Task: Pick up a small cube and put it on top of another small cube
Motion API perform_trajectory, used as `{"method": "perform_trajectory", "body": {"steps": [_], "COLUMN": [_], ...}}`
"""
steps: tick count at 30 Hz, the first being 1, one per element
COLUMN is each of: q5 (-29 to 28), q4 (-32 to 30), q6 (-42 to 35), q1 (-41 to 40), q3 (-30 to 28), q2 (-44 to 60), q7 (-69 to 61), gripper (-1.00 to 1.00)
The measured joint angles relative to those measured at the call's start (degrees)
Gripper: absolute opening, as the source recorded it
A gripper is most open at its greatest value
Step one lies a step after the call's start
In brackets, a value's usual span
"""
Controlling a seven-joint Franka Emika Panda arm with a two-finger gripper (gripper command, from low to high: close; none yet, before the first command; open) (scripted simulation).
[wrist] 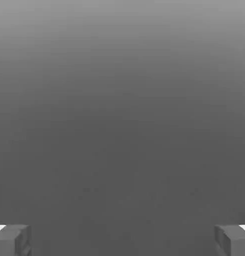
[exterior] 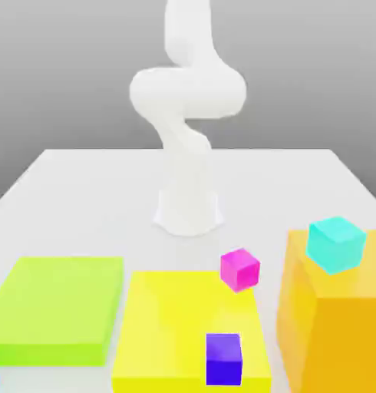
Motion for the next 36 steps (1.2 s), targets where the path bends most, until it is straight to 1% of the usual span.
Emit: {"method": "perform_trajectory", "body": {"steps": [6,11,18,22,26,30,34,36], "q5": [3.42,7.58,14.82,18.27,20.14,20.37,19.21,20.12], "q4": [2.20,3.98,6.56,8.03,9.39,10.63,11.76,12.67], "q6": [1.86,3.39,5.22,6.28,7.71,9.54,11.71,14.01], "q1": [2.69,4.03,2.77,-0.02,-3.04,-6.36,-9.31,-10.86], "q3": [-7.63,-13.38,-18.73,-19.45,-19.37,-19.30,-19.75,-18.63], "q2": [12.58,22.88,37.72,46.10,54.06,61.49,68.42,72.33], "q7": [-10.24,-19.56,-33.55,-41.05,-47.50,-52.88,-57.40,-59.16], "gripper": [0.00,0.00,0.00,0.00,0.00,0.00,0.00,0.00]}}
